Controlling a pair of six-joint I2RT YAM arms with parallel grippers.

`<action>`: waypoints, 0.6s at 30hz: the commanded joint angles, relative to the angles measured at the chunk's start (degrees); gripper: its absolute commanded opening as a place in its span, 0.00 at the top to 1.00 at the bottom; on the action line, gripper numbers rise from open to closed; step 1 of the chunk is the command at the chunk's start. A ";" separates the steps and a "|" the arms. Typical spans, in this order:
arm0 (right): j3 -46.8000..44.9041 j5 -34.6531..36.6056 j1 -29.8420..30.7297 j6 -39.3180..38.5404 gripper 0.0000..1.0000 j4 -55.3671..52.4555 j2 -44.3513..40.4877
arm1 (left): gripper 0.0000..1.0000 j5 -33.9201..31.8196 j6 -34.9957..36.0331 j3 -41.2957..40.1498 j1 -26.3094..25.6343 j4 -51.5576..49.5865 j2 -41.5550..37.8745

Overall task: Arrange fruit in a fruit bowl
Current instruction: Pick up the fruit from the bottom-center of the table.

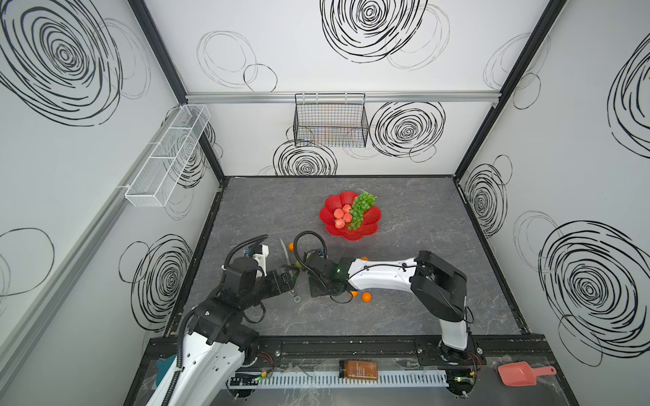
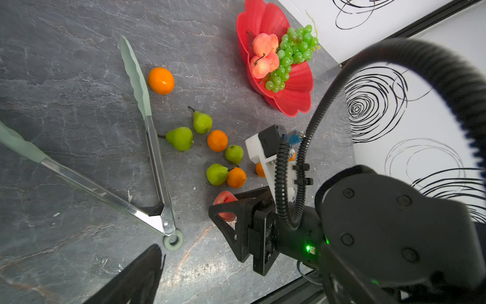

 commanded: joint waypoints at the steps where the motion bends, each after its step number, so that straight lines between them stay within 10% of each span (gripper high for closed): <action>1: -1.25 1.08 -0.07 0.93 0.50 -2.16 -2.81 | 0.04 1.62 0.16 -0.39 0.08 4.30 0.63; 18: -10.01 4.35 -1.17 2.86 0.52 1.10 -18.62 | 0.04 2.77 1.21 0.24 -0.96 10.51 6.55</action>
